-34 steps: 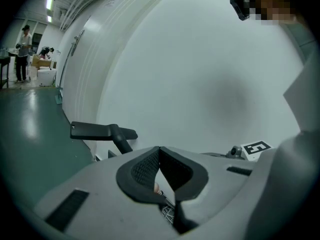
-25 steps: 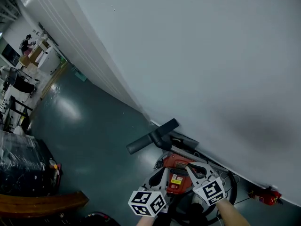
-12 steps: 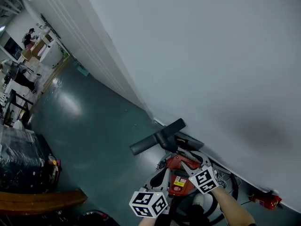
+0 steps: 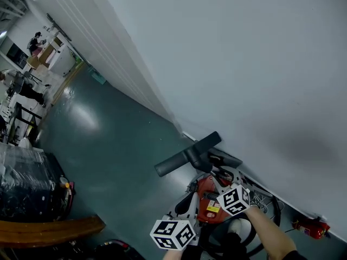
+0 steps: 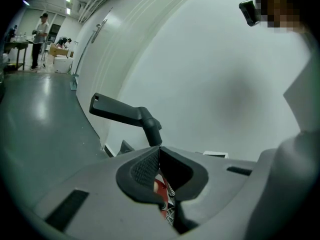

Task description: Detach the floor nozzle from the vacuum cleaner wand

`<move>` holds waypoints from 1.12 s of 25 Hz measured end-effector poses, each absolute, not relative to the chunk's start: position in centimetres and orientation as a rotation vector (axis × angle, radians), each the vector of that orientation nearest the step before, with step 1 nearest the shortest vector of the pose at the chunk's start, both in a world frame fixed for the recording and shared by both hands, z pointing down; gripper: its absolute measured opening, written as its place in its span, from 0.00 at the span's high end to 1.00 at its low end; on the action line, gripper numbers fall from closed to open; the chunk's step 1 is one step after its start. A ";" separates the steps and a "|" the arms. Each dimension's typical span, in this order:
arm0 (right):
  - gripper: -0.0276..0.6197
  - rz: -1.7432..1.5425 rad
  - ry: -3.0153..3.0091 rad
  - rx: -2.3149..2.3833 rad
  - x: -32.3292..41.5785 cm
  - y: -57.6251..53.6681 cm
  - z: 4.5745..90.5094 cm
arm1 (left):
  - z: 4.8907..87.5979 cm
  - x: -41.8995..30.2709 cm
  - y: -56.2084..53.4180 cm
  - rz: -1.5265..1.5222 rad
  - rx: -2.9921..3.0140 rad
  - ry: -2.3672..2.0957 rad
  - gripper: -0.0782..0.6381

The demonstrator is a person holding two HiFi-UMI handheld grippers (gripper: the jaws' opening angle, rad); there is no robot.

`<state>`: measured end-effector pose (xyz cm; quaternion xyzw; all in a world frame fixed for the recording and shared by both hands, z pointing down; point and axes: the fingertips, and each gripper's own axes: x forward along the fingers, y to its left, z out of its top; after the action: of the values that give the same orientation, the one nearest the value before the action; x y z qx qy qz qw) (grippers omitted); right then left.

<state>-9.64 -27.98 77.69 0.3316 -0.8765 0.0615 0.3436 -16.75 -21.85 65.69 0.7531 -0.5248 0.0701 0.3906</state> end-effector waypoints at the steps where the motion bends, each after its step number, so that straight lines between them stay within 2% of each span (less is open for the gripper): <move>1: 0.70 0.148 -2.277 0.852 -9.6 -27.9 77.6 | 65.8 -16.7 -22.0 0.171 1.908 -1.334 0.88; 10: 0.71 0.095 -2.322 0.810 -9.6 -25.2 75.4 | 65.9 -14.7 -23.7 0.034 1.881 -1.292 0.87; 14: 0.71 0.081 -2.341 0.829 -8.7 -24.0 73.7 | 65.0 -13.3 -24.0 -0.035 1.889 -1.263 0.68; 18: 0.71 0.071 -2.363 0.851 -8.1 -23.5 71.7 | 63.9 -12.7 -24.9 -0.098 1.886 -1.253 0.60; 24: 0.71 0.047 -2.409 0.826 -7.2 -21.5 69.8 | 63.0 -10.7 -26.1 -0.191 1.876 -1.220 0.58; 26: 0.71 0.050 -2.411 0.823 -7.1 -21.2 69.3 | 62.4 -10.3 -26.0 -0.191 1.903 -1.230 0.65; 28: 0.71 0.050 -2.408 0.821 -6.9 -21.0 69.0 | 62.1 -9.9 -25.7 -0.143 1.954 -1.251 0.66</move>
<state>-6.87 -20.96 69.01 0.3083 -0.9045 0.0187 0.2942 -9.94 -25.75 62.12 0.7714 -0.4940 -0.0565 0.3971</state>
